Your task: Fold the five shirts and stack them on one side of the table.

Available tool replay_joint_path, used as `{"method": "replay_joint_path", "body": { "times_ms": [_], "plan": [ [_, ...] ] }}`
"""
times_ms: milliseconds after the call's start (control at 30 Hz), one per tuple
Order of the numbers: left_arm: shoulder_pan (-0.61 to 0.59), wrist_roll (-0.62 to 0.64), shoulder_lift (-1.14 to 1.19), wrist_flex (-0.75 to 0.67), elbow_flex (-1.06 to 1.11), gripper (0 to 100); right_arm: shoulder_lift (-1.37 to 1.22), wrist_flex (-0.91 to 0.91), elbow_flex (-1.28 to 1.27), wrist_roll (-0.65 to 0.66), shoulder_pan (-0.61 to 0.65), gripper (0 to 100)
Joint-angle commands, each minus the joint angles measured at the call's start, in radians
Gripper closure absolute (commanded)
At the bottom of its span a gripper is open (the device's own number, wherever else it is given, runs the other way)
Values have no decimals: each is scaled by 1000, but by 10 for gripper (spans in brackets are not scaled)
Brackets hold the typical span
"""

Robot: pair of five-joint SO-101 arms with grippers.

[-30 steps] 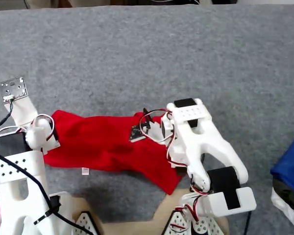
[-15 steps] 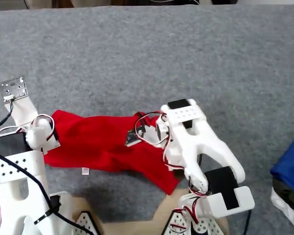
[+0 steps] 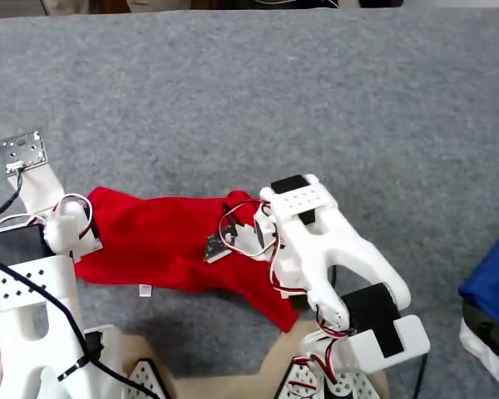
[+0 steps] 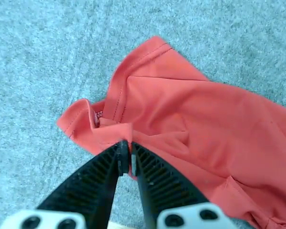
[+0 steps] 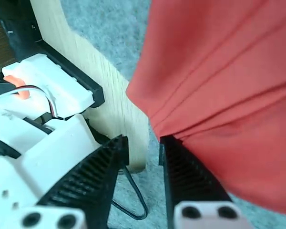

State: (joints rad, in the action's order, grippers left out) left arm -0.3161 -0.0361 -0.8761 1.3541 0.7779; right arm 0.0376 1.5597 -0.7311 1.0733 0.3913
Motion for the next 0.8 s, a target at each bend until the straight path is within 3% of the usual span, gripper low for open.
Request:
{"method": "replay_joint_path", "body": {
  "times_ms": [0,500,633,767],
  "plan": [
    [-5,0,-10,-17,-11,981,35,-12,-2,-14,12,871],
    [-8,0,-12,-17,-11,981,-124,-91,19,-15,8,875],
    [-9,0,-12,-17,-11,981,-139,-92,53,-58,7,991],
    [-9,0,-12,-17,-11,981,-137,-92,81,-100,-5,994]
  ]
}}
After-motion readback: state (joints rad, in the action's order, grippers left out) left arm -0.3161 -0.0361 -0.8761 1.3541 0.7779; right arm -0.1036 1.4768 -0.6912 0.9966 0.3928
